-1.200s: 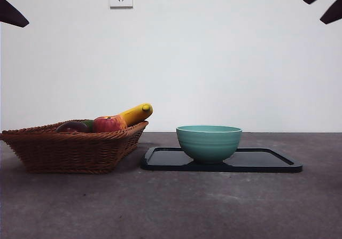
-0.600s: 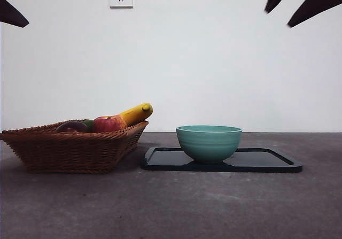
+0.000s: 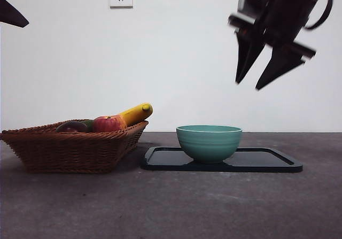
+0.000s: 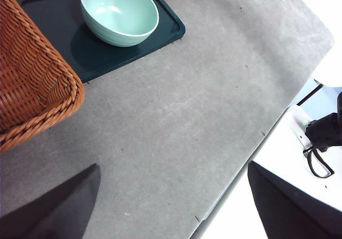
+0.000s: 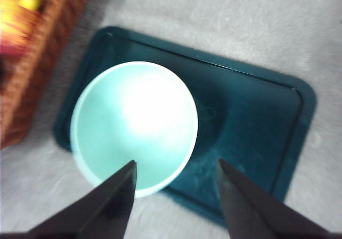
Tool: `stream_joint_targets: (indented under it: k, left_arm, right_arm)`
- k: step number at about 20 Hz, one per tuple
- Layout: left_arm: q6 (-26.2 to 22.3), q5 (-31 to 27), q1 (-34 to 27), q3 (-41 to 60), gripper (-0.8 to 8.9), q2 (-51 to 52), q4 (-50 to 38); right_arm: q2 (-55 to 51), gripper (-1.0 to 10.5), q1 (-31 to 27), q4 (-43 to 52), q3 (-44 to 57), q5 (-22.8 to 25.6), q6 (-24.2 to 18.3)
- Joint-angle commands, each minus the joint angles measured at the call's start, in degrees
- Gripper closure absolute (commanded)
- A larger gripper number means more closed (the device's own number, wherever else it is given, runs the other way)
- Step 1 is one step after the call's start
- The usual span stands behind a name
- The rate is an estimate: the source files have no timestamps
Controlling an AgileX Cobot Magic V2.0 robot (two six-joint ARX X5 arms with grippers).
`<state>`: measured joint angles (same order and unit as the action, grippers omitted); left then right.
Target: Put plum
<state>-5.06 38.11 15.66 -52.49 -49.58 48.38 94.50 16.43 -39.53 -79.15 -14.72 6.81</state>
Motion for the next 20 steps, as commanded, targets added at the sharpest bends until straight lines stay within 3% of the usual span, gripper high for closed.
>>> stream_joint_targets:
  k: [1,13,17,20]
  left_arm:
    - [-0.7,0.5,0.2,-1.2,3.77,-0.3,-0.3]
    - [-0.7,0.5,0.2,-1.2,3.77,-0.3,-0.3]
    - [-0.7,0.5,0.2,-1.2,3.77,-0.3,-0.3]
    - [-0.7,0.5,0.2,-1.2,3.77,-0.3,-0.3]
  right_arm:
    - [4.0,7.1,0.3,2.1,-1.4,0.2,-0.8]
    - [13.8,7.1,0.6,7.4,-1.4,0.2,0.0]
    - [14.9,7.6,0.7,8.4,-1.4,0.2,0.1]
    - [15.2,8.6,0.7,8.4,-1.4,0.2,0.1]
